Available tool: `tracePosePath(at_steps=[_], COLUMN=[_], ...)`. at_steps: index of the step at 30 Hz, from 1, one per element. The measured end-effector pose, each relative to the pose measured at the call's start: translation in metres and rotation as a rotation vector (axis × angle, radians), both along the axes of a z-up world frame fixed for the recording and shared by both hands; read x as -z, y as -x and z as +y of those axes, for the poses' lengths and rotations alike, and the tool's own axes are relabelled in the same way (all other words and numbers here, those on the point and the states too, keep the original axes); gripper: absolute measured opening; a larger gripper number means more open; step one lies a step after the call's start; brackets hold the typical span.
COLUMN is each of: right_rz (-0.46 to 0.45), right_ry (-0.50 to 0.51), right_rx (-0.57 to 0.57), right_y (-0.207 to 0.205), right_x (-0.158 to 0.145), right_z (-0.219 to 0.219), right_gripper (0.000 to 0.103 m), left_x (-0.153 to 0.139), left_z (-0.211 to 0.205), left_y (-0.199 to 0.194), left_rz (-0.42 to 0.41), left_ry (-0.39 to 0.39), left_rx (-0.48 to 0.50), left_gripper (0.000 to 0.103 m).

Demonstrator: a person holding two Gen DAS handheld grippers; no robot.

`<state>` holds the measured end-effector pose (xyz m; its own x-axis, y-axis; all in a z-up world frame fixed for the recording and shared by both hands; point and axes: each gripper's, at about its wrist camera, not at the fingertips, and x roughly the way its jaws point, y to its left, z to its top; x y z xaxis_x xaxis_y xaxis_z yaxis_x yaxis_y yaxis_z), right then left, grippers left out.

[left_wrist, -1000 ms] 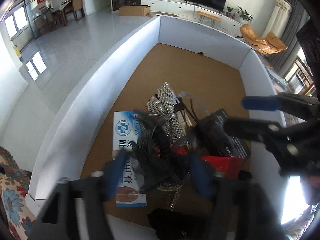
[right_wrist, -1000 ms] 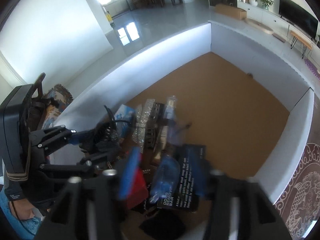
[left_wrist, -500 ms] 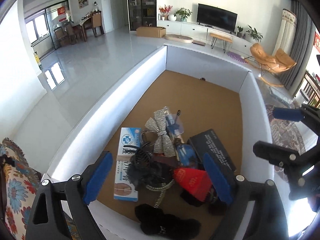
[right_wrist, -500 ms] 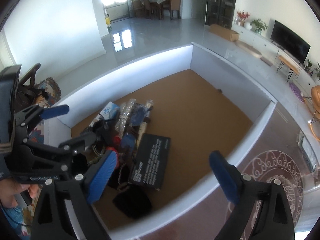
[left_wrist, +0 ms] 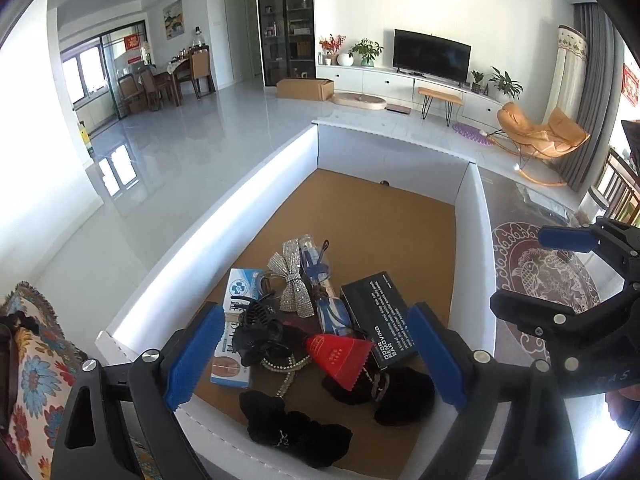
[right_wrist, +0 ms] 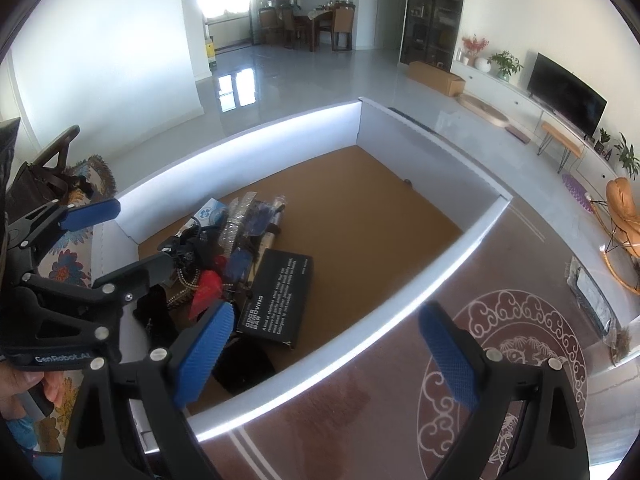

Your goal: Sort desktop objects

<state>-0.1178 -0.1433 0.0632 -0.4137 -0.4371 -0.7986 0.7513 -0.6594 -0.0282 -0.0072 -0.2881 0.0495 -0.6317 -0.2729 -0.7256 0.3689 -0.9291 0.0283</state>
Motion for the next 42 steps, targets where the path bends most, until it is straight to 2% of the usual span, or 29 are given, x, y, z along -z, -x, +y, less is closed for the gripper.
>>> tracePosePath(at_steps=[2, 15, 20, 25, 29, 36, 39, 42], right_rz=[0.001, -0.001, -0.007, -0.022, -0.037, -0.112, -0.127, -0.123], right_ry=[0.000, -0.024, -0.028, -0.055, -0.090, -0.143, -0.153, -0.149], right_rx=[0.003, -0.005, -0.007, -0.002, 0.016, 0.008, 0.005, 0.010], right_y=[-0.001, -0.002, -0.002, 0.000, 0.000, -0.006, -0.011, -0.014], right_x=[0.000, 0.007, 0.008, 0.011, 0.011, 0.009, 0.006, 0.002], right_z=[0.003, 0.006, 0.003, -0.002, -0.009, -0.026, -0.032, -0.035], right_gripper=[0.094, 0.094, 0.094, 0.094, 0.094, 0.095, 0.095, 0.095], left_x=[-0.005, -0.025, -0.027, -0.027, -0.026, -0.025, -0.029, -0.035], left_z=[0.004, 0.010, 0.008, 0.001, -0.001, -0.015, -0.019, -0.021], left_y=[-0.002, -0.009, -0.010, -0.012, -0.011, -0.009, -0.016, -0.023], left_rz=[0.011, 0.056, 0.044, 0.026, -0.021, -0.166, -0.156, -0.125], left_ry=[0.024, 0.103, 0.114, 0.055, -0.021, -0.112, -0.141, -0.124], left_rx=[-0.009, -0.104, -0.146, -0.177, -0.162, -0.207, -0.198, -0.211], left_gripper=[0.102, 0.102, 0.103, 0.103, 0.103, 0.103, 0.103, 0.103])
